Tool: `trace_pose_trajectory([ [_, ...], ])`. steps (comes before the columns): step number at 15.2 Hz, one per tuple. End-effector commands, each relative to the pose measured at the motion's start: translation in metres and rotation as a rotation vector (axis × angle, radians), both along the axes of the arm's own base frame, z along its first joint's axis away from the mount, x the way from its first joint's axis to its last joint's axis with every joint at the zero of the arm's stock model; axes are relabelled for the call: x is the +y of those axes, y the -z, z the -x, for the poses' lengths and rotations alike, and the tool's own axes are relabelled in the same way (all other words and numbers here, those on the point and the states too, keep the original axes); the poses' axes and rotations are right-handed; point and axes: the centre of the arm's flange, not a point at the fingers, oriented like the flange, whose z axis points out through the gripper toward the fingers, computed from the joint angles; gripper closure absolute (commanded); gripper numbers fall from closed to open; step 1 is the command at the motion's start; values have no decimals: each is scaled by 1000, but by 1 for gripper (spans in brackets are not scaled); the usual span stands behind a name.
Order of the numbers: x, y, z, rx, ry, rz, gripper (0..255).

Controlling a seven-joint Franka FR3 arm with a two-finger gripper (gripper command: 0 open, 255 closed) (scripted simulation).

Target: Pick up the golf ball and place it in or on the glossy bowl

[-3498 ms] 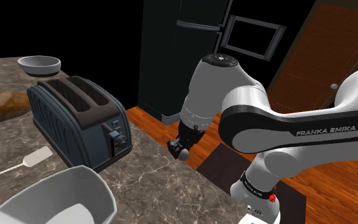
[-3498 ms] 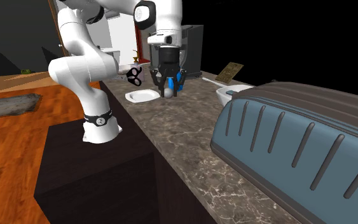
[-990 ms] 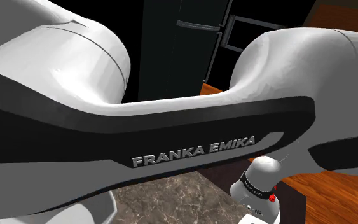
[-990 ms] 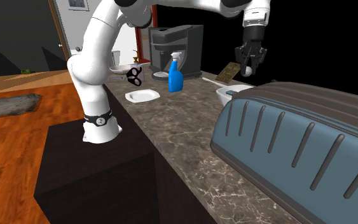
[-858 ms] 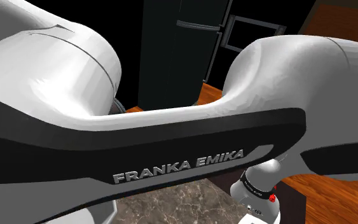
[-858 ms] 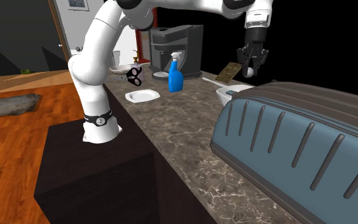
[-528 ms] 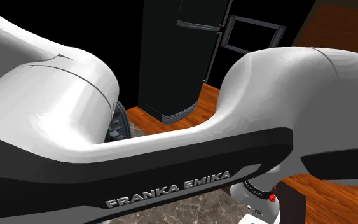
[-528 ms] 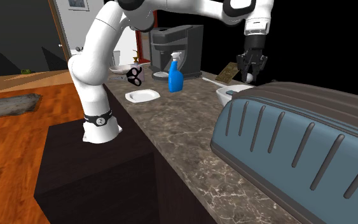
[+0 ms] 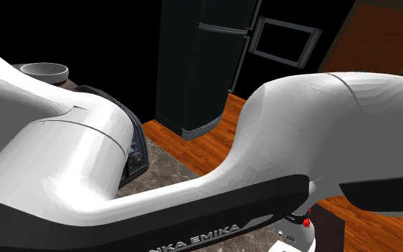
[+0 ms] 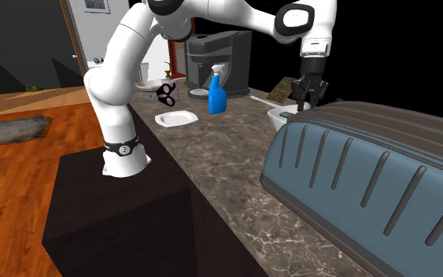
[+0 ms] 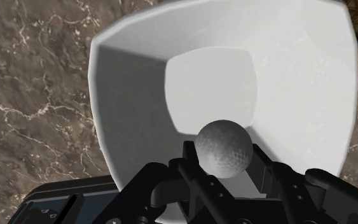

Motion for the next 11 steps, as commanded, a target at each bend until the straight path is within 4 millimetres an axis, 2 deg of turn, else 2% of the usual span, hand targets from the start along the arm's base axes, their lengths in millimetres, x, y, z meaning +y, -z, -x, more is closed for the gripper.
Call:
trace_pose_trajectory([
  [1,0,3,-1,0,0,-1,255],
  [7,0,3,-1,0,0,-1,255],
  [8,0,3,-1,0,0,-1,0],
  [11,0,3,-1,0,0,-1,0],
])
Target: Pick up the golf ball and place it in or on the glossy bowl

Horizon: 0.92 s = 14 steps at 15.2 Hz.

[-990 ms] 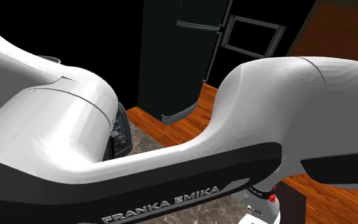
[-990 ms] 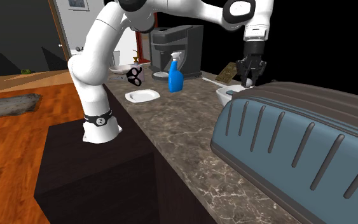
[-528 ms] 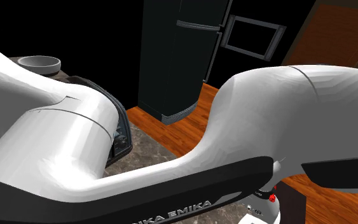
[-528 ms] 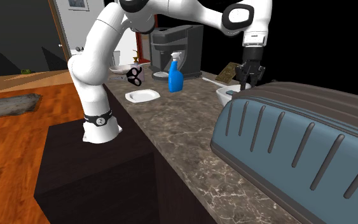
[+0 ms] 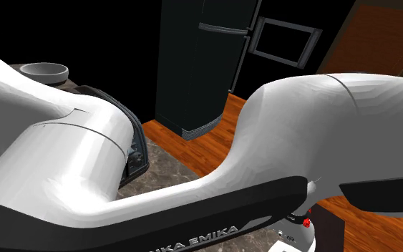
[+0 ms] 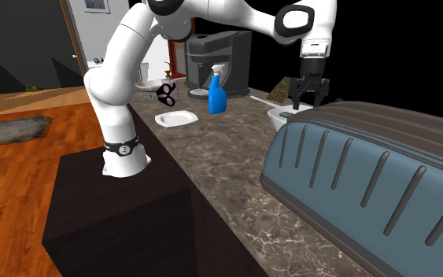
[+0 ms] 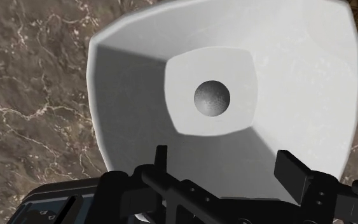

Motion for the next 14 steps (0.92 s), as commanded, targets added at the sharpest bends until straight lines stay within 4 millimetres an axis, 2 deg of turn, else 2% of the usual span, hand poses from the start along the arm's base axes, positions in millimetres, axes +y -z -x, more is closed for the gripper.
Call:
trace_pose_trajectory([
  [1,0,0,0,0,0,0,0],
  [2,0,0,0,0,0,0,0],
  [6,5,-49,6,0,0,0,0],
  [14,5,-49,6,0,0,0,0],
])
